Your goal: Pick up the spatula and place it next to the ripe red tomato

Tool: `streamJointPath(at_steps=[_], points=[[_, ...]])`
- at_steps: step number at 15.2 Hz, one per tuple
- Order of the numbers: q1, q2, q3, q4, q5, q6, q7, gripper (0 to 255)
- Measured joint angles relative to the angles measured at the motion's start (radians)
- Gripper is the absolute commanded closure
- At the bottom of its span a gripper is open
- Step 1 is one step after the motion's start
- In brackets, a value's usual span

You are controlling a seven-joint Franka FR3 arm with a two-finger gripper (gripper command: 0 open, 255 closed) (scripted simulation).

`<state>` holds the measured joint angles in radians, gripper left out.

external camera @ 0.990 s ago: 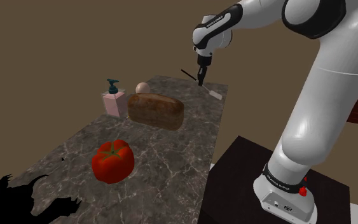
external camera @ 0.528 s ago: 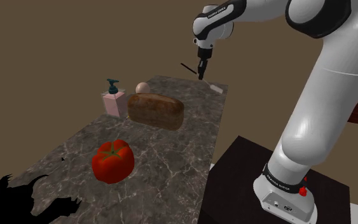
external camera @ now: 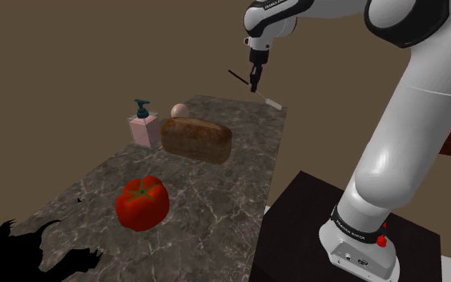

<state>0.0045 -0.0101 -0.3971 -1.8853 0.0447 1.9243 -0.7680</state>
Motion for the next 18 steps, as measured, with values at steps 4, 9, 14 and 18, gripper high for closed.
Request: streamJointPath(at_steps=[4,9,14,18], points=[[0.03,-0.085,0.037,-0.088,-0.034,0.012,0.078,255],[0.069,-0.221,0.11,-0.233,-0.075,0.028,0.208,255],[0.102,-0.339,0.193,-0.347,-0.087,0.026,0.333,255],[0.131,-0.405,0.257,-0.414,-0.079,0.026,0.423,255]])
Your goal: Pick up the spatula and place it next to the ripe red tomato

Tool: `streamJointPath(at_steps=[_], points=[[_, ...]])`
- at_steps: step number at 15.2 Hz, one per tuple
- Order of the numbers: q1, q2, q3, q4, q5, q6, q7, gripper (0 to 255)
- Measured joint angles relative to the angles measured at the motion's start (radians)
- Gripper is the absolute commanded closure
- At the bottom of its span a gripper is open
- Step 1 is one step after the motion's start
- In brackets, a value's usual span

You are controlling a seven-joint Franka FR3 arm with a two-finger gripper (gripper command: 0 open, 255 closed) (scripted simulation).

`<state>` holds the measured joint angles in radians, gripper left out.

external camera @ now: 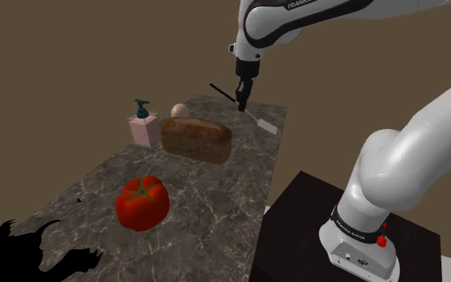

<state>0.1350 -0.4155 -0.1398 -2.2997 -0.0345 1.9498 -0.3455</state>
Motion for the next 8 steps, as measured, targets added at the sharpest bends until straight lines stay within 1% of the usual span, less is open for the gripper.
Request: streamJointPath(at_steps=[2,4,8], points=[[0.018,-0.031,0.038,-0.017,0.01,-0.014,0.05,255],[0.036,-0.067,0.077,-0.061,0.021,-0.007,0.102,255],[0.073,-0.107,0.15,-0.09,0.051,-0.017,0.195,255]])
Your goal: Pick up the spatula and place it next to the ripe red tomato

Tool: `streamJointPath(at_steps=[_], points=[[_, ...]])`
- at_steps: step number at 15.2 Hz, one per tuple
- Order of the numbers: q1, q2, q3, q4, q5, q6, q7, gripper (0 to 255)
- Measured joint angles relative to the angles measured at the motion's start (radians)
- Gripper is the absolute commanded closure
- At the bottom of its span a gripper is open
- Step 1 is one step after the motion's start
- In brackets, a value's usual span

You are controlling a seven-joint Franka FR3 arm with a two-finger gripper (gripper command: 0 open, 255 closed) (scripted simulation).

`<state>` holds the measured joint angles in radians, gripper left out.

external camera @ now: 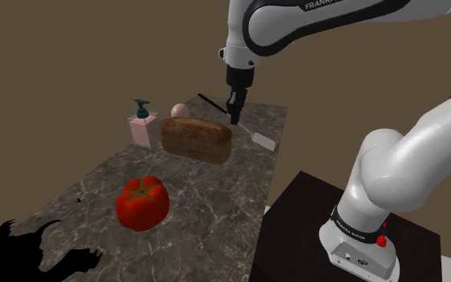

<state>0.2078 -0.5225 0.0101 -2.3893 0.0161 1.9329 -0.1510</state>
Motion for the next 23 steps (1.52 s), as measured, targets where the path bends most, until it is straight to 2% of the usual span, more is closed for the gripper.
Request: streamJointPath(at_steps=[12,23], points=[[0.12,-0.005,0.239,0.011,0.104,-0.005,0.299,255],[0.191,0.137,0.466,0.166,0.135,0.0,0.589,255]])
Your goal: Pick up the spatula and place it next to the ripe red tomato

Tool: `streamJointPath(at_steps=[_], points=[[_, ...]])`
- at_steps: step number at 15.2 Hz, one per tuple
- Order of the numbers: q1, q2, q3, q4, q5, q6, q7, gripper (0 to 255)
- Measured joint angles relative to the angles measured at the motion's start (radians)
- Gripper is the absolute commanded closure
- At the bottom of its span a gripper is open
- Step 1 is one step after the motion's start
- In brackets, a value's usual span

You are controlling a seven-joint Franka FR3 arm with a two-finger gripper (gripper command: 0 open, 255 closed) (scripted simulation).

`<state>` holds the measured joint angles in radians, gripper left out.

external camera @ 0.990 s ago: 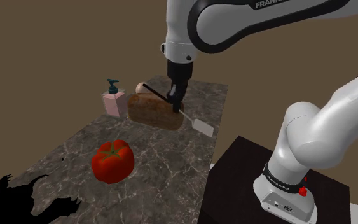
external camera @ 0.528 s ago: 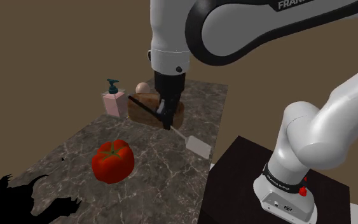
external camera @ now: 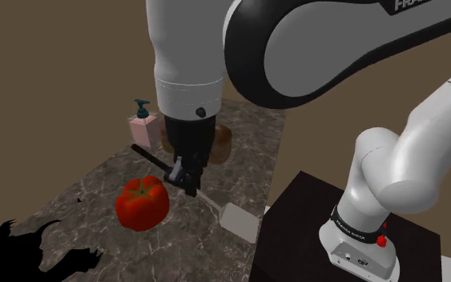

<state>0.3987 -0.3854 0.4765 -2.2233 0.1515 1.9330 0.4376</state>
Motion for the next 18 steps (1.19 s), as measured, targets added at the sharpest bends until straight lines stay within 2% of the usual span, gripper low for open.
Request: streamJointPath(at_steps=[8,18], points=[[0.023,0.193,0.167,0.175,-0.074,0.01,0.233,255],[0.026,0.244,0.193,0.093,-0.102,0.135,0.27,255]])
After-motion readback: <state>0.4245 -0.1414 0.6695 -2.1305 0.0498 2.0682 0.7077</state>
